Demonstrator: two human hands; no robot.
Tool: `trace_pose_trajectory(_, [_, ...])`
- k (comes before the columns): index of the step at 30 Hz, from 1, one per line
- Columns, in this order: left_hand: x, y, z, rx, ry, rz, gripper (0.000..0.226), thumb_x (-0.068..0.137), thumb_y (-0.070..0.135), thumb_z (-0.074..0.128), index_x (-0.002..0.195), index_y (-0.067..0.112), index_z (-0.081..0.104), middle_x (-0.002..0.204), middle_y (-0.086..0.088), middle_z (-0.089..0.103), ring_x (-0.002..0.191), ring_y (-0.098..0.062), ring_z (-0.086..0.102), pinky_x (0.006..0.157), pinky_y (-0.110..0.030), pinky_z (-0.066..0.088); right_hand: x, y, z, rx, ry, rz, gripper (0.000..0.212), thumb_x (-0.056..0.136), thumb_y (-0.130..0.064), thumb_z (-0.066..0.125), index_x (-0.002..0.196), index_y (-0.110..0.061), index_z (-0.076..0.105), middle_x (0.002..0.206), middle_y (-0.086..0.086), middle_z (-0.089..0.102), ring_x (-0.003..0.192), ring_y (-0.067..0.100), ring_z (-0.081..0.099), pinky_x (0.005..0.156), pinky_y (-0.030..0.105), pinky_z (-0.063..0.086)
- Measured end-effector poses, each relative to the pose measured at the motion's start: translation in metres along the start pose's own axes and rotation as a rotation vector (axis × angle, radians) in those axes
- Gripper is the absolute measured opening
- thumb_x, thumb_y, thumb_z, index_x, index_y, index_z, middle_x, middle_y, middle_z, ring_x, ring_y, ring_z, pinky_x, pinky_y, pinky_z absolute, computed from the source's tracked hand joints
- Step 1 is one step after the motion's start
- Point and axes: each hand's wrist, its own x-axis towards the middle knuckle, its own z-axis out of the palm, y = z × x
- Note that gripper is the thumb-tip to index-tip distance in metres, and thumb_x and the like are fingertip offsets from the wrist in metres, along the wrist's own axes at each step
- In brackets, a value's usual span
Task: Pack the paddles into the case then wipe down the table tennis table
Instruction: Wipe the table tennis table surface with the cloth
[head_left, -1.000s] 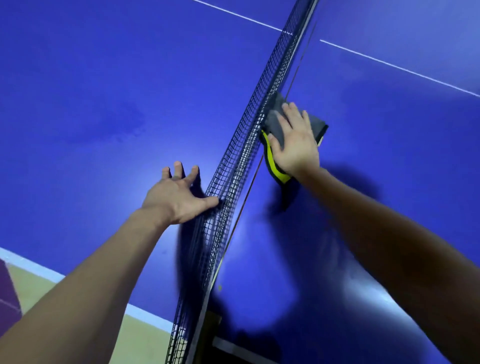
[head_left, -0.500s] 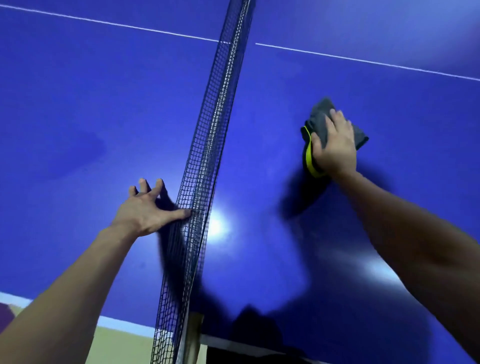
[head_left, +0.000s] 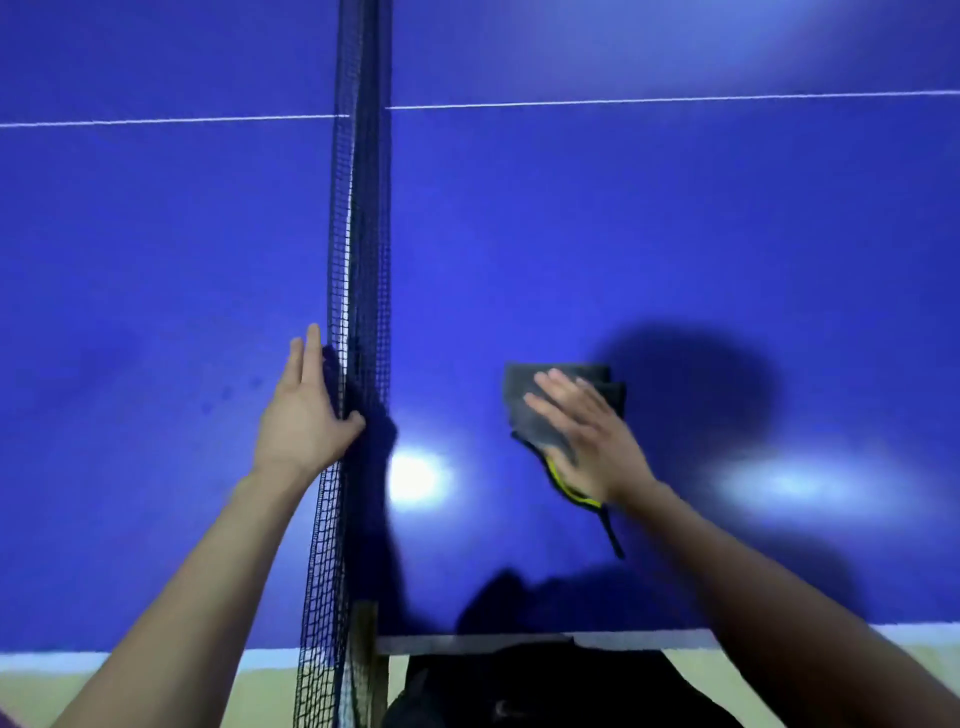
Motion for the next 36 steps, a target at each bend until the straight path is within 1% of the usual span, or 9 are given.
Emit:
trace_pose_trajectory(3, [-0.009,0.013,0.014,0.046,0.027,0.117,0.119,0.084,0.01,0.073,0.171,0.036,-0.003,0.18,0.0,0.006,0.132,-0.042,0.058,0.079,-0.046,0.058,-0.038,0.068,-0.029,-0.111,0.142,0.428,0.076,0.093,-0.022,0.08,0.163,-0.024,0.05,0.176,0.005,0.035,0.165,0.029,0.028,0.133,0.055,0.025])
trace_pose_trajectory(7, [-0.009,0.011,0.018,0.033,0.026,0.136,0.111,0.084,0.002,0.066,0.171,0.033,0.004,0.18,0.005,0.008,0.147,-0.034,0.046,0.084,-0.047,0.058,-0.009,0.007,0.001,-0.15,0.312,0.7,0.062,0.102,-0.035,0.065,0.16,-0.015,0.053,0.173,0.015,0.038,0.164,0.035,0.028,0.133,0.058,0.022])
trace_pose_trajectory(11, [-0.007,0.002,0.014,0.007,0.017,0.101,0.112,0.084,0.007,0.068,0.171,0.033,0.002,0.179,0.004,0.013,0.152,-0.03,0.042,0.092,-0.053,0.058,0.015,-0.12,0.049,0.014,-0.045,0.078,0.069,0.101,-0.035,0.06,0.164,-0.011,0.045,0.178,0.014,0.028,0.168,0.035,0.018,0.132,0.06,0.019])
trace_pose_trajectory(15, [0.001,-0.011,0.01,0.03,-0.001,0.098,0.117,0.084,0.009,0.07,0.17,0.033,-0.005,0.179,0.001,0.015,0.154,-0.032,0.039,0.091,-0.055,0.058,0.023,-0.082,0.041,0.062,-0.188,-0.282,0.066,0.109,-0.044,0.047,0.166,-0.012,0.043,0.177,0.008,0.032,0.167,0.025,0.023,0.136,0.05,0.016])
trace_pose_trajectory(20, [0.004,-0.01,0.009,0.01,-0.021,0.094,0.124,0.081,0.009,0.073,0.169,0.031,-0.012,0.172,-0.008,0.031,0.139,-0.041,0.052,0.08,-0.048,0.055,0.031,0.066,-0.014,-0.113,0.171,0.314,0.064,0.112,-0.048,0.053,0.164,-0.012,0.046,0.174,0.01,0.039,0.163,0.029,0.033,0.129,0.058,0.031])
trace_pose_trajectory(23, [0.006,-0.009,0.007,-0.035,-0.008,0.107,0.127,0.08,0.01,0.073,0.167,0.036,-0.015,0.17,-0.007,0.033,0.133,-0.042,0.056,0.079,-0.049,0.057,0.051,0.037,0.002,-0.165,0.289,0.608,0.065,0.107,-0.042,0.058,0.162,-0.01,0.048,0.173,0.014,0.039,0.163,0.034,0.031,0.132,0.059,0.022])
trace_pose_trajectory(28, [0.015,-0.006,-0.001,-0.133,0.008,0.036,0.109,0.091,0.026,0.07,0.17,0.033,-0.004,0.164,-0.009,0.043,0.12,-0.04,0.064,0.096,-0.053,0.056,0.042,-0.107,0.052,0.009,-0.138,-0.138,0.067,0.109,-0.048,0.056,0.167,-0.016,0.043,0.179,0.009,0.026,0.169,0.027,0.013,0.134,0.057,0.018])
trace_pose_trajectory(31, [0.037,-0.009,-0.008,-0.136,0.034,0.0,0.083,0.1,0.04,0.061,0.169,0.028,0.017,0.164,-0.007,0.044,0.131,-0.037,0.059,0.106,-0.055,0.052,0.072,-0.081,0.049,0.09,-0.354,-0.615,0.063,0.106,-0.037,0.058,0.166,-0.02,0.046,0.179,0.004,0.03,0.168,0.023,0.017,0.136,0.051,0.016])
trace_pose_trajectory(36, [0.084,-0.018,-0.027,-0.053,0.008,-0.055,0.082,0.098,0.058,0.061,0.165,0.021,0.032,0.174,-0.008,0.031,0.158,-0.028,0.034,0.123,-0.051,0.039,0.215,0.02,0.012,-0.183,-0.039,-0.434,0.058,0.106,-0.059,0.057,0.148,-0.02,0.066,0.159,0.009,0.058,0.146,0.036,0.052,0.122,0.052,0.036])
